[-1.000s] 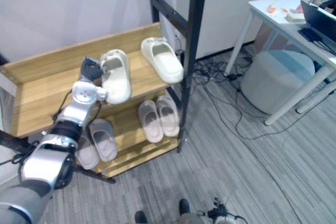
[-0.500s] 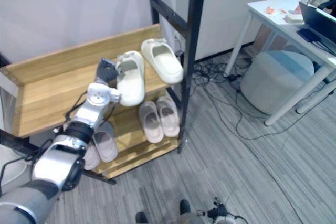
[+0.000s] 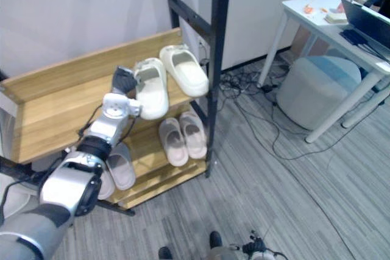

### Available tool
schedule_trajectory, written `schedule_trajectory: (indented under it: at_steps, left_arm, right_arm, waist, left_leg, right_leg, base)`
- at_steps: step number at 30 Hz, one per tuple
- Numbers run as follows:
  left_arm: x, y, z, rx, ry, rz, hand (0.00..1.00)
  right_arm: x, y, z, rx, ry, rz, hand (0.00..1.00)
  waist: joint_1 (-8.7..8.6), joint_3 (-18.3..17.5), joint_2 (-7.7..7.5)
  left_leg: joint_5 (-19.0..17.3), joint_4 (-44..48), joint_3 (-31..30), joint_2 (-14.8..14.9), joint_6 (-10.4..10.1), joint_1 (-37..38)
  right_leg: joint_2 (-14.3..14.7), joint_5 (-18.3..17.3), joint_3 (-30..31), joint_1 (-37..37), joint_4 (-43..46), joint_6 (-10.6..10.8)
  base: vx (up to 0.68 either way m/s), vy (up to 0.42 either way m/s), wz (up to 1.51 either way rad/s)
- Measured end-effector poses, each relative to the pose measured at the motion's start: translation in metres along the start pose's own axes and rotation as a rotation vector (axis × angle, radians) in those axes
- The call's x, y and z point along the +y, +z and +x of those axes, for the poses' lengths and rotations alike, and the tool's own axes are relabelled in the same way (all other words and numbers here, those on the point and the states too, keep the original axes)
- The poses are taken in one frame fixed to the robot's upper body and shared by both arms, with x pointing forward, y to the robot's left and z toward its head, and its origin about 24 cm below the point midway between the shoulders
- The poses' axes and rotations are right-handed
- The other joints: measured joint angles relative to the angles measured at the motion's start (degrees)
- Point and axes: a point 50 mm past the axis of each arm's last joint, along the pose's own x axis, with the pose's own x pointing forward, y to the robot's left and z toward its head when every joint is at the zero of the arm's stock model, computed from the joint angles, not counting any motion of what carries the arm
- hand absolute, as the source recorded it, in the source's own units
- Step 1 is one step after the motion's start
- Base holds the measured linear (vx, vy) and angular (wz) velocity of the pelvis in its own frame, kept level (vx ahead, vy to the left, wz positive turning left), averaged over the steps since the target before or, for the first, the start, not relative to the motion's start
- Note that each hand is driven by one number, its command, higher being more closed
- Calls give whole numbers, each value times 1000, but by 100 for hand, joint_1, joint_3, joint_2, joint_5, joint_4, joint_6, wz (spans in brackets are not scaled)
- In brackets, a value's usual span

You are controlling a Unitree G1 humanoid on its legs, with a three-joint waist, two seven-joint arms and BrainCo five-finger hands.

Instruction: Organize the slippers on the shoe rack

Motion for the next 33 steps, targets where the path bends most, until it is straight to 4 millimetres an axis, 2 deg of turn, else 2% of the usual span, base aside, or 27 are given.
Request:
schedule_trajectory:
  at_steps: [1,25,33]
  left_arm:
    - [0,0,0,0,3,0,0]
    - [8,1,3,20,56,-65,0]
    - [10,16,-5,-90,72,-130,0]
  right_arm:
    - [0,0,0,0,-3,2,0]
    - [-2,-1,0,2,-16,14,0]
    - [-1,-1,0,2,-11,-7,0]
  waist:
    - [0,-4,8]
    - [-10,-14,28]
    - [27,-13,26]
  left_leg:
    - [1,0,3,0,1,-8]
    - [26,0,-107,-11,36,17]
    - [63,-1,-343,-25,82,22]
  right_leg:
    - [1,4,5,-10,0,-1]
    - [-17,6,-91,54,-6,-4]
    - [-49,-16,-334,188,-28,18]
  base:
    - [0,0,0]
    - [-2,-2,2]
    - [-17,-16,16]
